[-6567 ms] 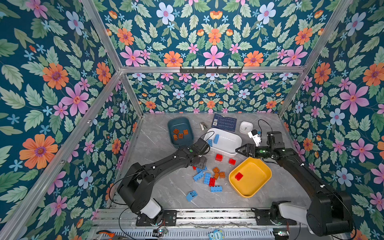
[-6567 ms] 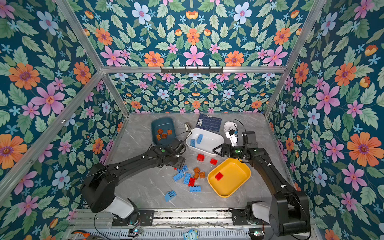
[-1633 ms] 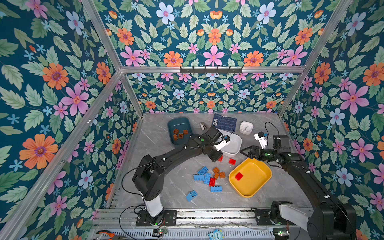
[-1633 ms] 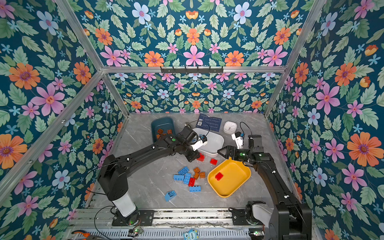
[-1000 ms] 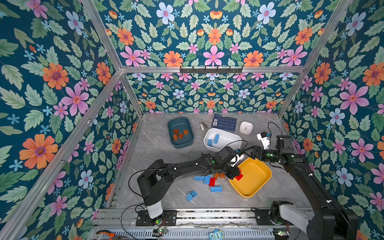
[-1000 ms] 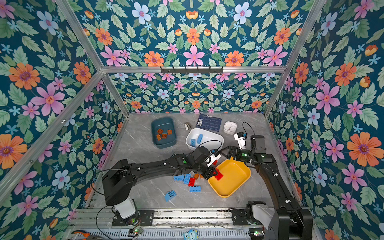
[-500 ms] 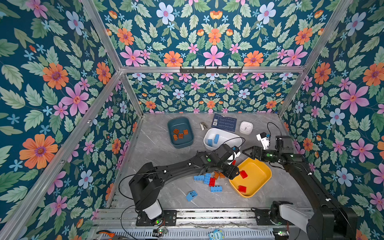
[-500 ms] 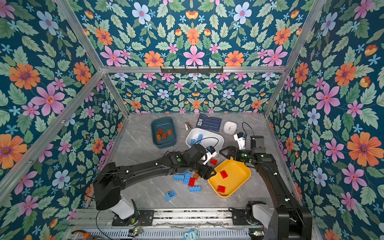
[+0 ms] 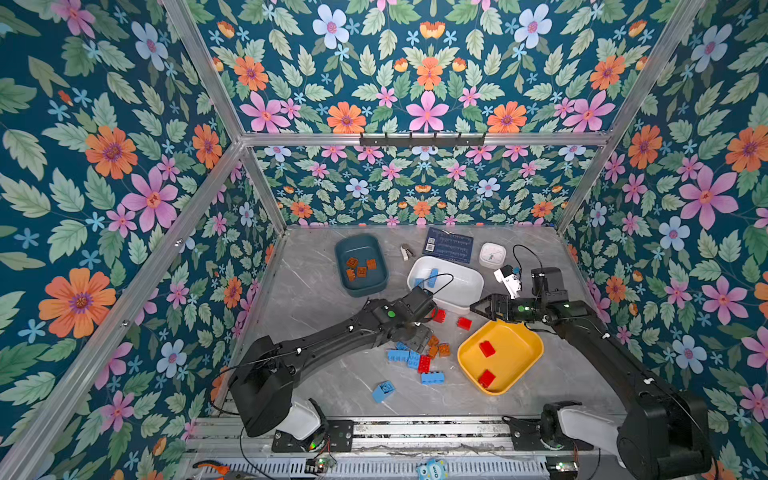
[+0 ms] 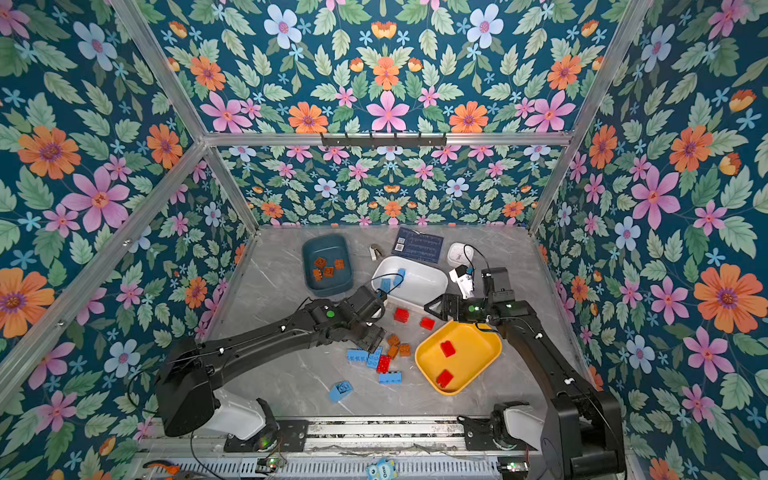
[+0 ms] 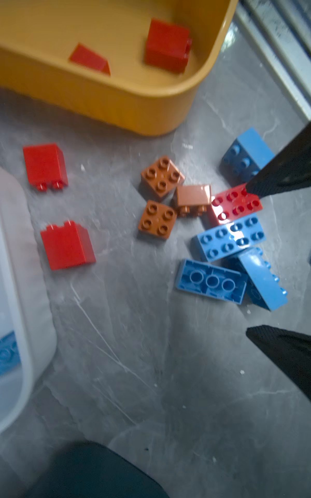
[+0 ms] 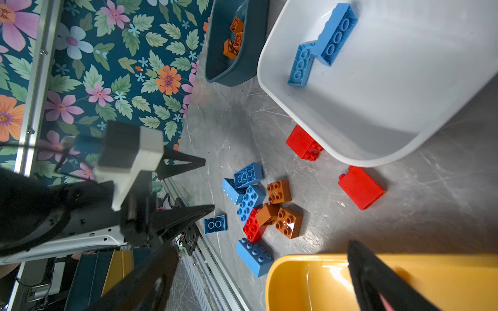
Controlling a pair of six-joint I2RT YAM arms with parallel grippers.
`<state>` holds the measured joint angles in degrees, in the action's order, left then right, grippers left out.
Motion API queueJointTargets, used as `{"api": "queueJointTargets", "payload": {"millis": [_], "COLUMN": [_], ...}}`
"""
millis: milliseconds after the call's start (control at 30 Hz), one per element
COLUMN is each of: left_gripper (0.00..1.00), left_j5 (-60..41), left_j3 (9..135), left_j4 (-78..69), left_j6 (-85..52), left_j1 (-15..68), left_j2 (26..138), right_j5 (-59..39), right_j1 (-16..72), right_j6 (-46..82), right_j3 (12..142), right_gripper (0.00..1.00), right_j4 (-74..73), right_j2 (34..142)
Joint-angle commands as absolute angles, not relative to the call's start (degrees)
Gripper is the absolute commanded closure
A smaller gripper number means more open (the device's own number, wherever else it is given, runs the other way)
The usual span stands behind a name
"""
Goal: Sort the legos into containers by color
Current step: 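Move the left gripper back to the pile and grasp a light blue brick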
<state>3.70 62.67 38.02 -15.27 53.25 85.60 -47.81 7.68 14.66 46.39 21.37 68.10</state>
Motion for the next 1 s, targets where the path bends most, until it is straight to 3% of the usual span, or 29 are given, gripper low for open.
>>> {"api": "queueJointTargets", "payload": {"millis": [0,567,967], "left_gripper": [0.23,0.34,0.35], "left_j5": [3.79,0.52,-0.79], "left_j3": [60.76,58.09,57.37], "left_j4": [35.1,32.17,31.16], "left_j6": [-11.82,-6.15,-5.98], "left_j1": [50.05,48.08,48.08], "left_j2": [86.43,94.83,96.66], "right_j5": [-47.8,-47.17,-47.25], "right_j1": [7.85,7.83,7.9], "right_j6": [15.27,14.85,14.62], "right_j3": [46.63,44.6,44.25], "right_gripper": [0.02,0.02,0.02], "right_j4": [20.28,20.56,20.39], "right_j2": [68.03,67.54,68.02]}}
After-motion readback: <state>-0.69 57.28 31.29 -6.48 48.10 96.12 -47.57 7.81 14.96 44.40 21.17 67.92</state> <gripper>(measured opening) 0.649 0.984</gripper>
